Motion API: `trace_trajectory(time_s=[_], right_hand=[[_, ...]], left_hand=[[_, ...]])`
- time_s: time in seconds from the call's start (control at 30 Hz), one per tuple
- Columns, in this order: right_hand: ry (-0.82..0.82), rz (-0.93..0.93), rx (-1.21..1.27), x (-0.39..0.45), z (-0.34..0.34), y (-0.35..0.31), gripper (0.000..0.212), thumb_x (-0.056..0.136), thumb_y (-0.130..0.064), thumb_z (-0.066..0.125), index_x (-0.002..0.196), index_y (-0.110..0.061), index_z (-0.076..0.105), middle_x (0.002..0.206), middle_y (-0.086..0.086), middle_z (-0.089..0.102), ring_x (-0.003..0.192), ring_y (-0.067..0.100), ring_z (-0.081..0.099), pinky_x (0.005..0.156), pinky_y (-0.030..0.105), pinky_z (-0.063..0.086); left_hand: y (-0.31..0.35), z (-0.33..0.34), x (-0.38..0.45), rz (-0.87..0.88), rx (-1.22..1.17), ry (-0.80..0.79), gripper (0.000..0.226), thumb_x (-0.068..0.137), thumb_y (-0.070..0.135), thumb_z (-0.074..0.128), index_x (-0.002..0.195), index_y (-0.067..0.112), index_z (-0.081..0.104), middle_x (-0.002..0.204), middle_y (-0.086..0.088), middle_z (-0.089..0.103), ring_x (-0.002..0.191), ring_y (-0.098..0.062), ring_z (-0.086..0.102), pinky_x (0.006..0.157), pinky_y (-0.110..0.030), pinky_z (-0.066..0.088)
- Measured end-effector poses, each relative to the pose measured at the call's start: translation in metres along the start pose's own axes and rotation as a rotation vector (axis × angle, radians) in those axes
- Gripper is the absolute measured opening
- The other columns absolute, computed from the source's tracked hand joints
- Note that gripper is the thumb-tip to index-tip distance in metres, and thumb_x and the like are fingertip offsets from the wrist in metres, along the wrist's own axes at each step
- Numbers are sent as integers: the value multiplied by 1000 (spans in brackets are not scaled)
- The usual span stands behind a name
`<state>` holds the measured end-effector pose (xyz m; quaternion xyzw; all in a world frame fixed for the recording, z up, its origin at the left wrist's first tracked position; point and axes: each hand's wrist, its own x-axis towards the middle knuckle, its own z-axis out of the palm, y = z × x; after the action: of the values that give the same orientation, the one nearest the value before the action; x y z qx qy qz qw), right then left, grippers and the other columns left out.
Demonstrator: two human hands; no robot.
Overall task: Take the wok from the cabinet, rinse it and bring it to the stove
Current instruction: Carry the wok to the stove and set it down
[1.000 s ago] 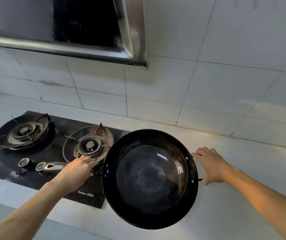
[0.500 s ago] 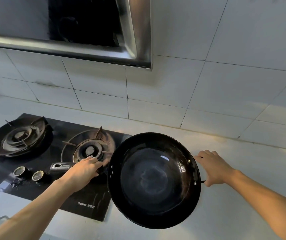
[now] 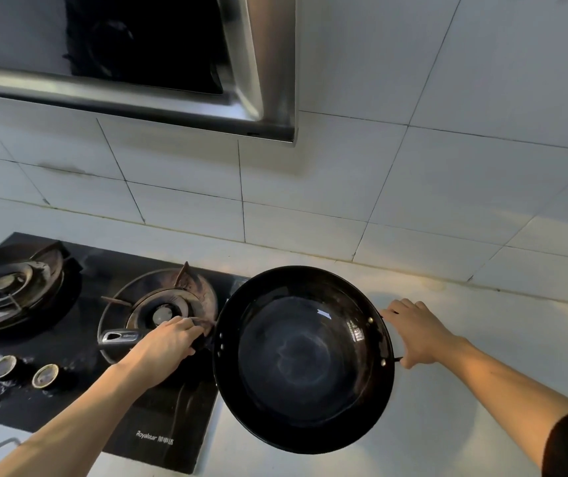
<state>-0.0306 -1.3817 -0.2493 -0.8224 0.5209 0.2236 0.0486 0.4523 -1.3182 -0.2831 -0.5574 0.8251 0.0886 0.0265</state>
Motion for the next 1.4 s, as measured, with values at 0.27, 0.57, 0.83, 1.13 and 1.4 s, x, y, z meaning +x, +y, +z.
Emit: trace_trajectory(time_s=[0.27,0.57,0.83,1.13,1.4], right_hand=[[-36,35,-30,27,-4,7,92,57,-44,76,138,-24,38,129,-2,44,121,20,38,100,32,34],[-8,76,14,43,-12,11,91,61,-36,81,140,-26,37,135,-4,42,127,19,36,101,31,32],[90,98,19,28,-11,2,85,83,-15,66,152,-22,19,160,2,15,149,22,8,114,36,20],[252,101,315,-10,-3,-34,54,90,-26,59,140,-18,42,147,8,37,139,26,29,109,41,28],[225,20,641,-51,33,-90,63,92,-34,60,147,-18,35,155,4,27,143,23,28,114,37,29]], left_hand=[[-4,-6,23,-36,-53,-22,36,88,25,57,124,20,58,109,1,58,102,-21,53,87,-33,44],[0,-2,30,-76,-66,-46,42,92,26,57,133,22,51,119,1,56,111,-18,49,92,-31,42],[23,12,7,-205,-45,-41,54,92,23,57,144,19,40,133,-2,50,124,-23,44,101,-34,39],[82,35,-47,-359,-108,-69,51,92,25,57,140,18,42,130,0,46,120,-19,46,99,-31,41],[186,51,-90,-484,-205,25,56,92,27,52,143,22,29,115,1,42,104,-19,45,87,-33,44]])
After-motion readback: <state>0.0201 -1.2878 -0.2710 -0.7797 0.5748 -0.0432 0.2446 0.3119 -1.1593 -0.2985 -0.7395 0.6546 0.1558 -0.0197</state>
